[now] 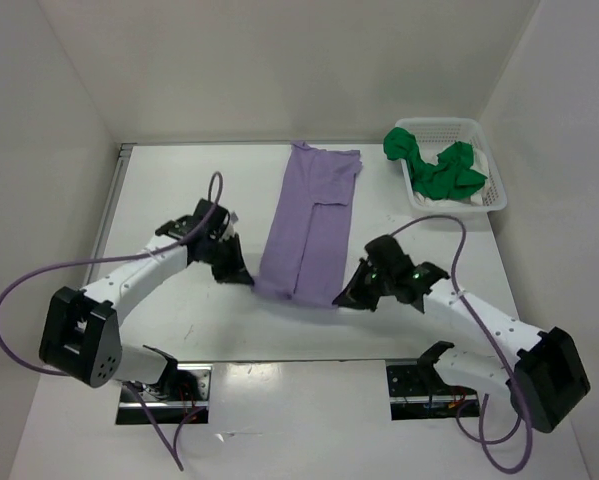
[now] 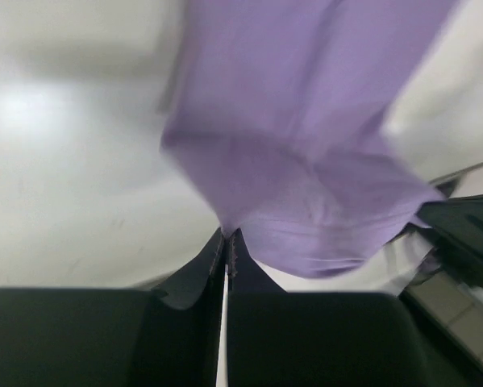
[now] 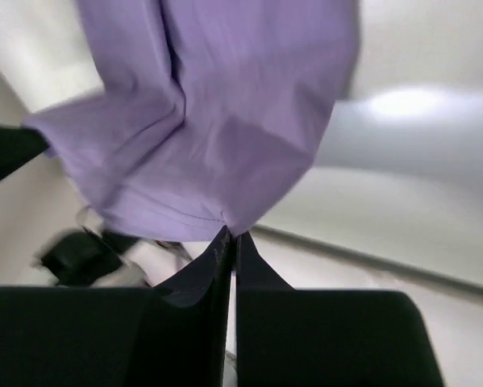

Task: Fold and stack the t-shirts
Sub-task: Fold the folded rectangular tshirt in 1/3 of the way

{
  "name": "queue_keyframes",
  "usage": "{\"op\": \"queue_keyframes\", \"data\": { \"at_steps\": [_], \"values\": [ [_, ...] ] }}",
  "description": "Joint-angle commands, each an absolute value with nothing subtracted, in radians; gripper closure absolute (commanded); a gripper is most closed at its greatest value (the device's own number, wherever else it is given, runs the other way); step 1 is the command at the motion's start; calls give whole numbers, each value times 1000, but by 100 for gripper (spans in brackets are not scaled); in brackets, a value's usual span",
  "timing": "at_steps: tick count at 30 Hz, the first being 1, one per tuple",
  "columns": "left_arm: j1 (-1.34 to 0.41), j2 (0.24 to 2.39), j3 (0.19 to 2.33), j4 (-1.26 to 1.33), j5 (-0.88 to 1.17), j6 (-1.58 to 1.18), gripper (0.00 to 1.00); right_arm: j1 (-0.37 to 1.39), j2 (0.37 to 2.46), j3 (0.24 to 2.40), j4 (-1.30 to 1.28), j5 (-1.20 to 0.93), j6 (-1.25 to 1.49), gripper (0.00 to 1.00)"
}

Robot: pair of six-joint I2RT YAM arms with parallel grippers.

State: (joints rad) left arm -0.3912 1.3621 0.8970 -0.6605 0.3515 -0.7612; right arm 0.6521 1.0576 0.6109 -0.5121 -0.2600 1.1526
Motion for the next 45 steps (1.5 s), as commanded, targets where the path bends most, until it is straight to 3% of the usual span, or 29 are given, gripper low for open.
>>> {"op": "queue_keyframes", "data": {
  "at_steps": [1, 8, 19, 21, 22, 26, 27, 29, 32, 34, 36, 37, 40, 45],
  "values": [
    [-364, 1440, 1081, -577, 284, -723, 100, 442, 1112, 756, -592, -265, 899, 98],
    [-354, 1789, 1407, -448, 184, -758, 100, 252, 1542, 1073, -505, -209, 697, 98],
    [-324, 2161, 1764, -449, 143, -744, 97, 173, 1929, 1420, -449, -193, 653, 98],
    [-324, 2192, 1813, -449, 143, -744, 94, 164, 1974, 1456, -440, -193, 644, 96],
    [-324, 2215, 1822, -449, 143, -744, 86, 164, 2012, 1486, -440, -184, 644, 96],
    [-313, 2192, 1826, -417, 167, -744, 59, 164, 2040, 1542, -451, -184, 644, 75],
    [-302, 2166, 1807, -404, 167, -744, 57, 164, 2025, 1551, -451, -184, 644, 66],
    [-302, 2074, 1734, -358, 156, -744, 53, 164, 1975, 1551, -451, -184, 632, 61],
    [-311, 1947, 1560, -295, 192, -764, 56, 164, 1872, 1510, -462, -175, 621, 55],
    [-357, 1879, 1465, -269, 204, -764, 59, 189, 1785, 1418, -443, -166, 635, 55],
    [-411, 1856, 1328, -238, 227, -775, 61, 233, 1738, 1316, -408, -181, 652, 68],
    [-422, 1856, 1292, -210, 227, -788, 61, 256, 1721, 1286, -397, -195, 672, 81],
    [-422, 1896, 1232, -184, 236, -802, 63, 365, 1732, 1232, -387, -195, 692, 95],
    [-422, 1948, 1160, -175, 181, -790, 65, 454, 1792, 1169, -347, -175, 713, 96]
  ]
}}
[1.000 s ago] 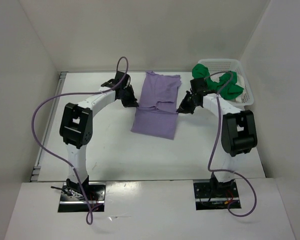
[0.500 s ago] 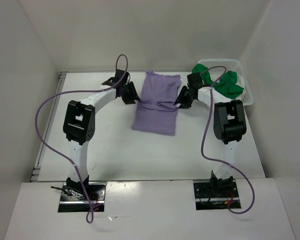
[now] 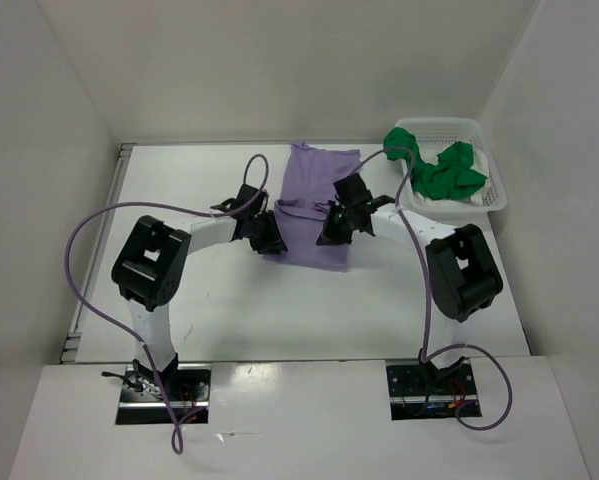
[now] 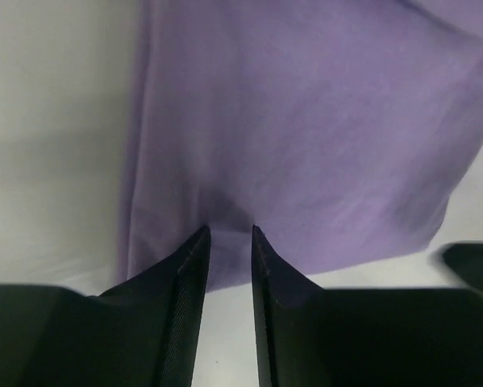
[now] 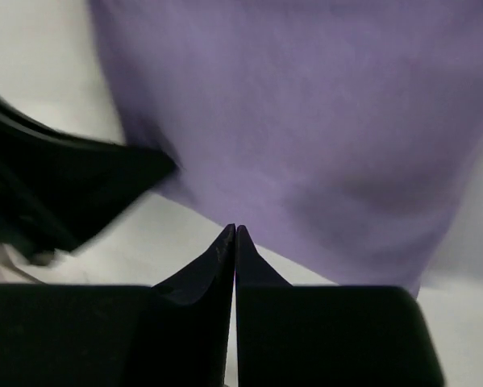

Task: Fold and stack the t-shirts
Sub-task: Fold the folded rectangular tshirt in 1/3 of the way

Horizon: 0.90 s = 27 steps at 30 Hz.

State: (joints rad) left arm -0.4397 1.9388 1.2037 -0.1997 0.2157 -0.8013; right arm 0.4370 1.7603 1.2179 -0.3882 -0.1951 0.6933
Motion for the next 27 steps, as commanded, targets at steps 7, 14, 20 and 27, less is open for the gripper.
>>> {"op": "queue_keyframes", "data": {
  "at_steps": [7, 14, 20, 27],
  "values": [
    [-422, 1905, 904, -98, 225, -867, 66, 463, 1838, 1037, -328, -107, 713, 97],
    [-422, 1628, 688, -136, 265, -902, 67, 590, 1731, 875, -328, -118, 784, 97],
    [-422, 1290, 588, -302, 216, -911, 55, 655, 1536, 819, -400, -143, 850, 93],
    [-404, 1206, 649, -354, 186, -890, 52, 655, 1636, 1120, -439, -166, 769, 86]
  ]
}}
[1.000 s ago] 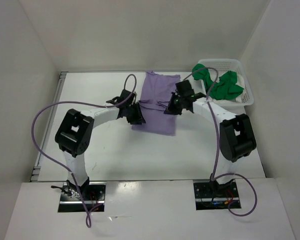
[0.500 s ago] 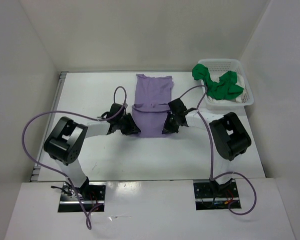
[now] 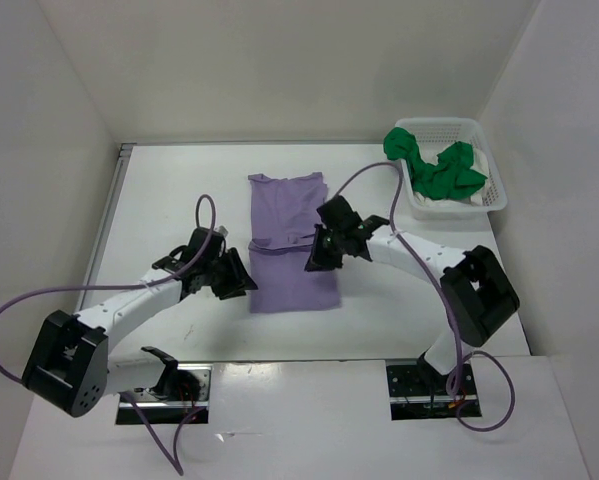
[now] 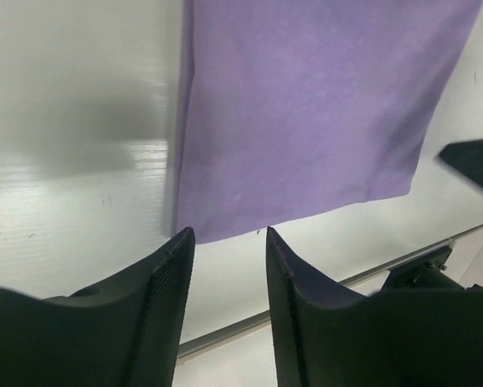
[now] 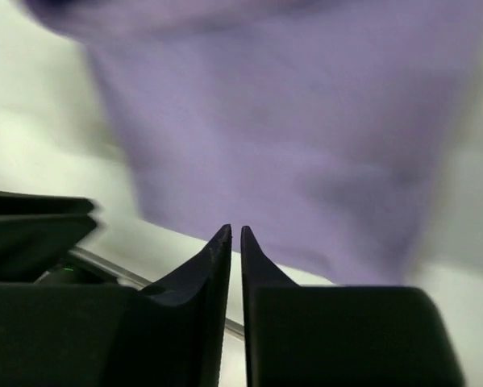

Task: Fold and stack the t-shirts
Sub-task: Fold the folded rectangular tshirt in 1/3 of the way

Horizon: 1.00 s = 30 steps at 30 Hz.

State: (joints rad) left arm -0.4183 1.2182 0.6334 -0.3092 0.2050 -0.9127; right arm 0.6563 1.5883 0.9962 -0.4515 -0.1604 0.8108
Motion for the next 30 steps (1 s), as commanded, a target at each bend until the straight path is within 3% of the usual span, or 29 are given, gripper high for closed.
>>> {"op": "queue_keyframes", "data": {
  "at_steps": [1, 9, 21, 24, 30],
  "values": [
    [-403, 1206, 634, -344, 204, -890, 51, 655, 1669, 1146, -439, -175, 758, 88],
    [-382, 1195, 535, -298, 270, -920, 46, 655, 1980, 1403, -445, -184, 686, 89],
    [-382, 1270, 485, -224, 308, -939, 43, 595, 2166, 1684, -479, -173, 655, 90],
    [-382, 1279, 476, -213, 299, -939, 43, 595, 2065, 1582, -439, -173, 679, 85],
    [-382, 1321, 495, -183, 278, -957, 46, 595, 1694, 1102, -342, -172, 779, 63]
  ]
}}
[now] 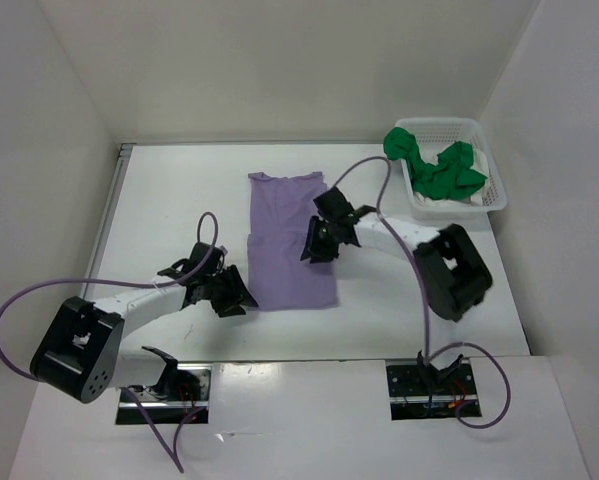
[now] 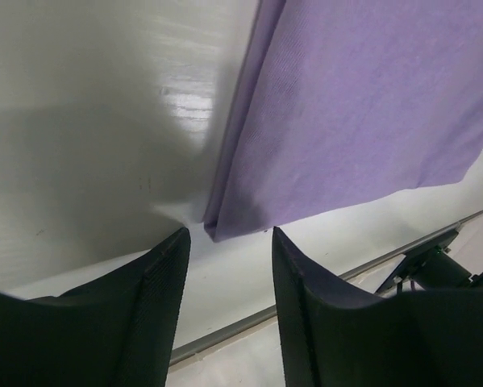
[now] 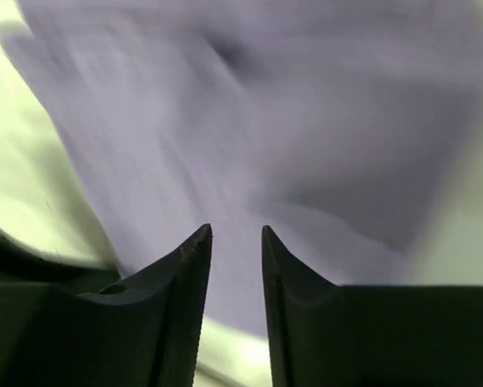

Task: Fold and stack the t-shirts
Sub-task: Fold the folded rectangular tshirt in 1/3 of the way, then grab one side of the 2/3 rectangular tshirt with both arms

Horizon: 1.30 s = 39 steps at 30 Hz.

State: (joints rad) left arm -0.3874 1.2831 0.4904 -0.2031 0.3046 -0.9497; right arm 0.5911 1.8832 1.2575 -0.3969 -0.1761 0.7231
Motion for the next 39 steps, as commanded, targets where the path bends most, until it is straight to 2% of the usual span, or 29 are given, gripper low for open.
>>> {"op": "queue_keyframes", "data": {
  "at_steps": [1, 3, 6, 10, 14, 17, 18, 21, 22, 25, 30, 33, 36, 39],
  "values": [
    [-382, 1340, 495, -183, 278, -957, 48, 595, 1651, 1053, -342, -149, 793, 61],
    [-382, 1354, 495, -172, 278, -957, 51, 595, 1536, 920, -342, -140, 817, 54],
    [-382, 1355, 508, -182, 268, -957, 58, 595, 1434, 789, -354, -120, 871, 49],
    [-382, 1355, 517, -183, 245, -957, 65, 595, 1408, 715, -315, -120, 904, 47],
    [-382, 1364, 526, -192, 245, -957, 73, 595, 1494, 715, -293, -169, 894, 49],
    [-382, 1364, 526, -192, 235, -948, 80, 595, 1523, 715, -265, -169, 894, 59],
    [-382, 1364, 535, -192, 235, -948, 82, 595, 1523, 715, -255, -169, 894, 67],
    [-382, 1382, 545, -201, 235, -930, 89, 595, 1548, 715, -232, -181, 894, 82],
    [-382, 1382, 545, -212, 235, -920, 91, 595, 1548, 724, -232, -181, 885, 90],
    [-382, 1349, 554, -268, 235, -907, 99, 642, 1520, 701, -277, -196, 912, 99],
    [-417, 1151, 535, -412, 313, -928, 100, 817, 1337, 606, -371, -247, 1051, 100],
    [-417, 1034, 581, -543, 339, -937, 100, 827, 1170, 624, -460, -224, 1095, 100],
    [-394, 1037, 675, -623, 316, -905, 100, 718, 1124, 705, -544, -235, 1023, 100],
    [-365, 1151, 842, -601, 282, -845, 100, 551, 1216, 830, -545, -255, 881, 100]
  ]
}}
